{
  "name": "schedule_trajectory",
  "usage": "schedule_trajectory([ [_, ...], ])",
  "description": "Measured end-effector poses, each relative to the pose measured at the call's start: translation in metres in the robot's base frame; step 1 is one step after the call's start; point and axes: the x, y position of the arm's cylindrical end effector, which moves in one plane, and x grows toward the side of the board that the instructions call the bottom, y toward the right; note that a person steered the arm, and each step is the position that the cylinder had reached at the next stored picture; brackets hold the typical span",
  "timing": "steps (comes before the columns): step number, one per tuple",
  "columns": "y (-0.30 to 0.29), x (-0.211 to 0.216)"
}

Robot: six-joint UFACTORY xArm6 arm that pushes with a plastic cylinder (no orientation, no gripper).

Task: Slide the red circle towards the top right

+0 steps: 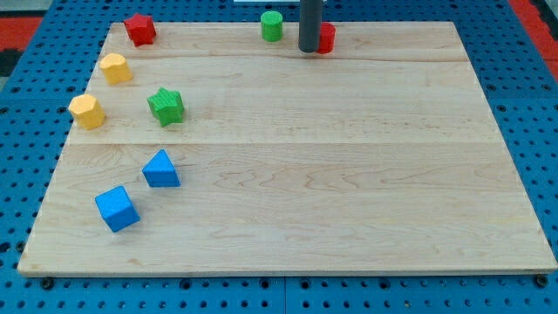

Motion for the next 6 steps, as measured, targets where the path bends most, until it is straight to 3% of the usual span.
schedule_trajectory([
  [1,-0.035,-0.017],
  [4,0.139,-0.013],
  [6,0.173,0.022],
])
